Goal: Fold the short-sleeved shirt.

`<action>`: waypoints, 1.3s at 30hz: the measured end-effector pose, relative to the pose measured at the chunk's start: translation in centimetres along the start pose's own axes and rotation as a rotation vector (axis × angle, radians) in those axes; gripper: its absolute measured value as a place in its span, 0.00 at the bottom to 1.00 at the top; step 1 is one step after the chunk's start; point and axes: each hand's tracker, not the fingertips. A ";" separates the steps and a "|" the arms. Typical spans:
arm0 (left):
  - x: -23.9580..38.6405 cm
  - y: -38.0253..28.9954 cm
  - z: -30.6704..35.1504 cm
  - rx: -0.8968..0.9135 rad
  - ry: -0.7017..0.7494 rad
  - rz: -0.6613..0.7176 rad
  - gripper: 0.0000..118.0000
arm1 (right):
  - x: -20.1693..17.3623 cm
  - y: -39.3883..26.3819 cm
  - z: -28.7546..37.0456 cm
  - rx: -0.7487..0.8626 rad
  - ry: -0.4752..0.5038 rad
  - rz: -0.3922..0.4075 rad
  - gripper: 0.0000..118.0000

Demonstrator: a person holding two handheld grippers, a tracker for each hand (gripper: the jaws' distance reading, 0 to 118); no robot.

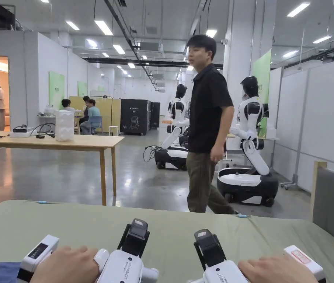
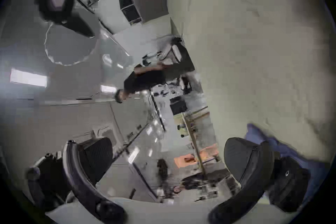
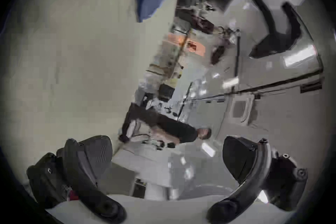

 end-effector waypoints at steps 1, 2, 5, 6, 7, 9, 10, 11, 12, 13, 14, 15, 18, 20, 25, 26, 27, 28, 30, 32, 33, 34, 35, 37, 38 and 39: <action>-1.2 -0.8 0.2 -0.027 -0.013 0.183 1.00 | 1.0 -0.3 -0.4 -0.049 0.023 -0.172 1.00; -2.2 -1.2 0.1 -0.045 -0.031 0.336 1.00 | 2.1 -0.8 -0.8 -0.093 0.019 -0.328 1.00; -5.9 -5.1 -1.1 -0.086 -0.052 0.972 1.00 | 7.0 -4.6 -1.5 -0.191 0.031 -0.910 1.00; -7.1 -6.8 -1.2 -0.087 -0.067 1.221 1.00 | 8.6 -6.2 -1.4 -0.188 0.038 -1.156 1.00; -8.2 -8.9 -1.3 -0.092 -0.079 1.505 1.00 | 10.0 -8.5 -1.4 -0.178 0.044 -1.453 1.00; -9.2 -11.0 -0.4 -0.071 -0.062 1.803 1.00 | 10.5 -11.3 -0.8 -0.082 0.057 -1.831 1.00; -9.2 -11.6 -0.3 -0.056 -0.053 1.884 1.00 | 10.4 -12.0 -0.6 -0.061 0.055 -1.932 1.00; -9.1 -11.4 -0.3 -0.077 -0.037 1.859 1.00 | 10.1 -12.4 -0.4 -0.056 0.027 -2.014 1.00; -9.0 -11.3 -0.3 -0.088 -0.039 1.822 1.00 | 10.2 -12.2 0.4 -0.083 -0.005 -2.033 1.00; -9.1 -10.3 -0.3 -0.095 -0.031 1.733 1.00 | 10.1 -12.1 0.4 -0.094 -0.007 -2.001 1.00; -9.0 -9.7 -0.3 -0.108 -0.015 1.656 1.00 | 9.9 -11.8 0.2 -0.102 -0.008 -1.951 1.00; -8.8 -9.3 -0.2 -0.116 0.009 1.628 1.00 | 9.8 -11.5 0.1 -0.124 -0.016 -1.888 1.00; -9.3 -8.9 0.1 -0.078 -0.021 1.730 1.00 | 8.8 -10.8 -1.2 -0.122 0.023 -1.863 1.00; -9.3 -9.2 0.2 -0.082 -0.022 1.778 1.00 | 10.3 -9.8 0.3 -0.127 0.008 -1.868 1.00; -9.2 -9.2 0.0 -0.120 -0.014 1.793 1.00 | 10.9 -9.4 1.6 -0.131 -0.016 -1.889 1.00; -9.0 -9.2 0.0 -0.127 -0.014 1.795 1.00 | 10.8 -9.4 1.8 -0.134 -0.019 -1.900 1.00; -8.8 -9.3 0.0 -0.135 -0.015 1.797 1.00 | 10.9 -9.4 2.0 -0.138 -0.018 -1.906 0.97; -8.7 -9.4 0.0 -0.135 -0.029 1.799 0.94 | 10.3 -9.9 0.9 -0.149 -0.014 -1.909 0.74; -8.5 -9.5 0.2 -0.114 -0.076 1.808 0.75 | 10.3 -9.6 1.3 -0.144 -0.036 -1.884 0.33; -8.4 -9.1 -0.1 -0.168 -0.067 1.779 0.29 | 10.5 -9.1 1.9 -0.200 -0.063 -1.824 0.01; -8.4 -9.3 0.1 -0.189 -0.003 1.792 0.00 | 10.3 -9.6 2.4 -0.151 -0.056 -1.865 0.01; -8.3 -9.5 0.0 -0.141 -0.039 1.824 0.00 | 10.3 -9.6 2.6 -0.112 -0.032 -1.887 0.01; -8.3 -9.7 -0.1 -0.140 -0.058 1.849 0.00 | 10.3 -9.4 2.7 -0.138 -0.038 -1.876 0.01; -8.2 -9.7 -0.2 -0.149 -0.054 1.846 0.00 | 9.8 -9.5 1.9 -0.145 -0.044 -1.865 0.01; -8.2 -9.7 -0.2 -0.155 -0.046 1.838 0.00 | 9.8 -9.5 1.9 -0.138 -0.038 -1.865 0.01; -8.1 -9.8 -0.1 -0.165 -0.039 1.827 0.00 | 9.9 -9.3 1.8 -0.137 -0.030 -1.864 0.01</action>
